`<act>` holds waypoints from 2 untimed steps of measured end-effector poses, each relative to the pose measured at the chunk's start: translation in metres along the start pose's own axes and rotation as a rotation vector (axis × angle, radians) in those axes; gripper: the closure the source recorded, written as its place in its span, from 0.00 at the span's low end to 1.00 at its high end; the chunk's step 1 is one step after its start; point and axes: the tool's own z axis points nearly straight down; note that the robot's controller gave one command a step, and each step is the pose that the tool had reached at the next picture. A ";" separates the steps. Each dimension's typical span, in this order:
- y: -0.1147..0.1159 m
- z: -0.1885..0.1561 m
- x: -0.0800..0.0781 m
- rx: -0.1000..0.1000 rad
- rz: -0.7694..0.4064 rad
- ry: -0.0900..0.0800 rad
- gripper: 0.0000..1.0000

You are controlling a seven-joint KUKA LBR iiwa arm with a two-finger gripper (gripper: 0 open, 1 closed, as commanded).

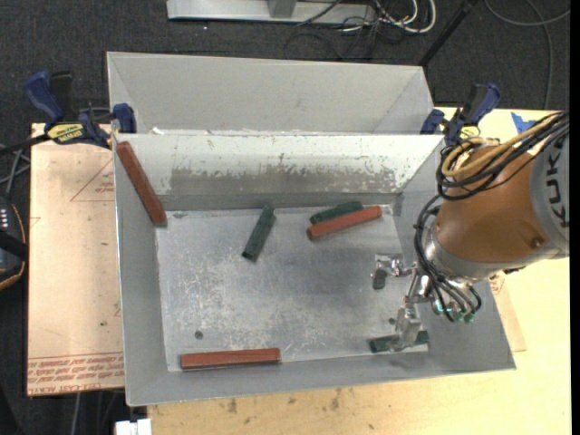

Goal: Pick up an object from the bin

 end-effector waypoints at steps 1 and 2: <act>0.000 -0.004 -0.002 0.001 -0.003 -0.008 0.00; -0.022 0.041 0.000 0.002 -0.065 -0.015 0.00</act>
Offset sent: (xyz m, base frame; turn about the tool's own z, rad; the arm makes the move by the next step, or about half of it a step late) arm -0.0056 -0.0394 -0.0779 -0.1100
